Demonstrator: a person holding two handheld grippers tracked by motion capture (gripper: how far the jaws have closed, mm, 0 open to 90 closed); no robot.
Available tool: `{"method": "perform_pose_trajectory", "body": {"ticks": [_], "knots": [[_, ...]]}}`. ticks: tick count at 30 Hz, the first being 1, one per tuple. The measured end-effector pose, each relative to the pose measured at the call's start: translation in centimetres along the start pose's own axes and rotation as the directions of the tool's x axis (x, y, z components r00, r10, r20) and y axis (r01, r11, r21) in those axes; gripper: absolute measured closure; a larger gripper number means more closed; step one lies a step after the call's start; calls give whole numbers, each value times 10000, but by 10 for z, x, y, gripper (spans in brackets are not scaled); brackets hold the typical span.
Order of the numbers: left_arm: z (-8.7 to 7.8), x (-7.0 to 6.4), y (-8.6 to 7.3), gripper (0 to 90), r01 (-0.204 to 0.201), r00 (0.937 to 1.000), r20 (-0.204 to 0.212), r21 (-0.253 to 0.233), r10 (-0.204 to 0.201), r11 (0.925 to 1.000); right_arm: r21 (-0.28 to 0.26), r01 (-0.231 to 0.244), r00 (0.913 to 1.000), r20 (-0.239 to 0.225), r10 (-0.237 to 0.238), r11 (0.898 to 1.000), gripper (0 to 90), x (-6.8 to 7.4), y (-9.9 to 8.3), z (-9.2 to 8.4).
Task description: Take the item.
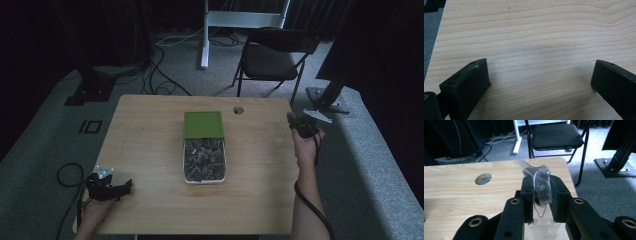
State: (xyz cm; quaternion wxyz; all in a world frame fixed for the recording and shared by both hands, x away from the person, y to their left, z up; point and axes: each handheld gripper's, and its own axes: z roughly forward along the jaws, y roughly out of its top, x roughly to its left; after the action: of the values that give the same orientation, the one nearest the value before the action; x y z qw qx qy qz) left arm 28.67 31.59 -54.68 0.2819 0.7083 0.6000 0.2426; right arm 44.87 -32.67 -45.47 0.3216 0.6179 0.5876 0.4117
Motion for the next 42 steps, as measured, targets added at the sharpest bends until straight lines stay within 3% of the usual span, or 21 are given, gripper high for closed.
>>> {"method": "perform_pose_trajectory", "body": {"ticks": [20,35,42], "knots": [[0,0,0,23,-2,10000,-1,1,2,10000,510,-106,9992,395,86,9986,715,-4,-6,11],[0,0,0,23,-2,10000,-2,3,2,10000,352,-148,9999,26,147,9993,648,-1,1,2],[0,0,0,23,-1,10000,-2,1,1,10000,337,148,9992,-385,-135,9993,638,7,-4,-3]]}}
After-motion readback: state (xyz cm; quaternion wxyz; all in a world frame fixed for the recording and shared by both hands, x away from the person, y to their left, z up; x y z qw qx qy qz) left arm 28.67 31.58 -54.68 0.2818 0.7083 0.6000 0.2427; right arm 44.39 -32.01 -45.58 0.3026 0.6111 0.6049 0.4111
